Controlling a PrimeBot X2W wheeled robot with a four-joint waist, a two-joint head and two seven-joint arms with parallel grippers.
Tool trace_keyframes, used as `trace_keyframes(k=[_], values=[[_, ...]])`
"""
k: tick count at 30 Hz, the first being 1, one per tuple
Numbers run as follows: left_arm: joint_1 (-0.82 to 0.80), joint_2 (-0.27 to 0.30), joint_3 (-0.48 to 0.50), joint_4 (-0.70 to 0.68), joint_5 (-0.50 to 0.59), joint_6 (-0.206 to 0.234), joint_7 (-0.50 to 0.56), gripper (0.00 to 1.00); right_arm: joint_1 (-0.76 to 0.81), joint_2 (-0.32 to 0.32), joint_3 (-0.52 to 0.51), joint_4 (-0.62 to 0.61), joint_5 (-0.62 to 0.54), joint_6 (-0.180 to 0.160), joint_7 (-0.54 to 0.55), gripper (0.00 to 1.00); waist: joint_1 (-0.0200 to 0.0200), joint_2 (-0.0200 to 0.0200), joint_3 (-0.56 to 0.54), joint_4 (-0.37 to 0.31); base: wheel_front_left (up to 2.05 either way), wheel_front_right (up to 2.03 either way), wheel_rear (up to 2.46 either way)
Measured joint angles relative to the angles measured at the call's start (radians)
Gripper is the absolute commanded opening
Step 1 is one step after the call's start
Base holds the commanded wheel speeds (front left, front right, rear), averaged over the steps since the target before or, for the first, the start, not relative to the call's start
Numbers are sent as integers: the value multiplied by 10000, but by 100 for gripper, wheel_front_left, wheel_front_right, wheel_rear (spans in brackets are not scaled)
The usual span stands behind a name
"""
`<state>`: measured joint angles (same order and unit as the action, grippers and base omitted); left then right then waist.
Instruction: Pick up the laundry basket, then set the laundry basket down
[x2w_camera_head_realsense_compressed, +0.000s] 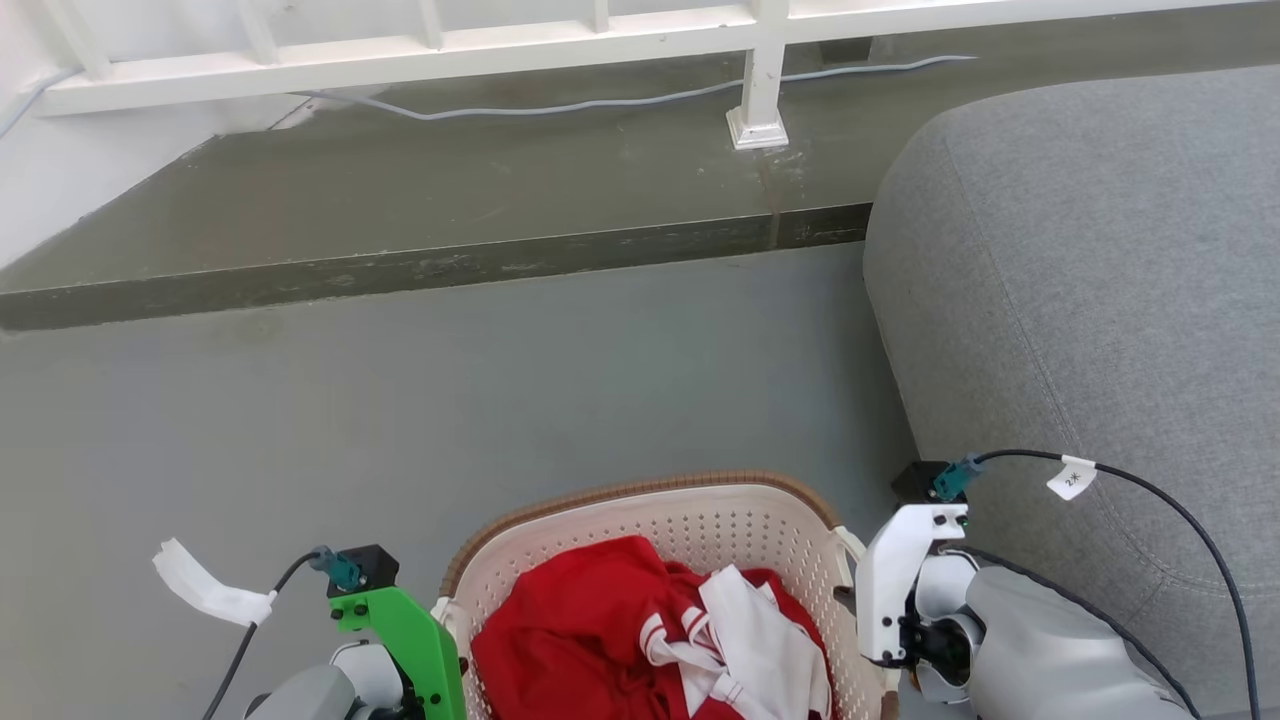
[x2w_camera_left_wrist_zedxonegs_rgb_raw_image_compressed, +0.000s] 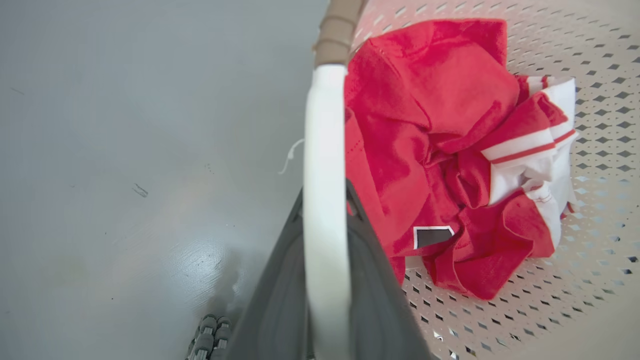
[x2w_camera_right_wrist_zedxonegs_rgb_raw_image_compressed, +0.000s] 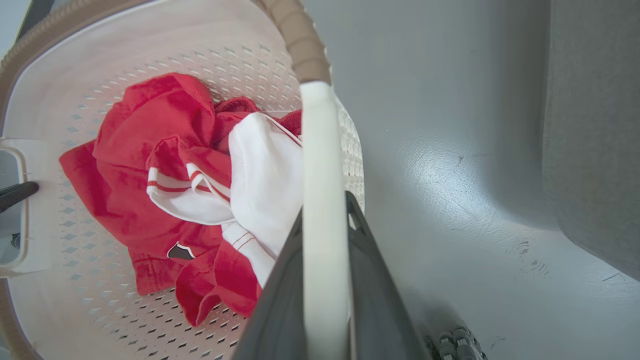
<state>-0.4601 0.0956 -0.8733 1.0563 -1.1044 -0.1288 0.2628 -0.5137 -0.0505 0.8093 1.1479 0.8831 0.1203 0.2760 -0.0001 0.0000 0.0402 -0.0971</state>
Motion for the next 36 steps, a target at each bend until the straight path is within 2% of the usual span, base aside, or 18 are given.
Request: trace_keyframes(k=[36], values=[[-17, 88, -268, -48, -366, 2, -86, 0, -98, -31, 416, 31, 424, 0, 17, 0, 0, 0, 145, -39, 0, 0, 0]])
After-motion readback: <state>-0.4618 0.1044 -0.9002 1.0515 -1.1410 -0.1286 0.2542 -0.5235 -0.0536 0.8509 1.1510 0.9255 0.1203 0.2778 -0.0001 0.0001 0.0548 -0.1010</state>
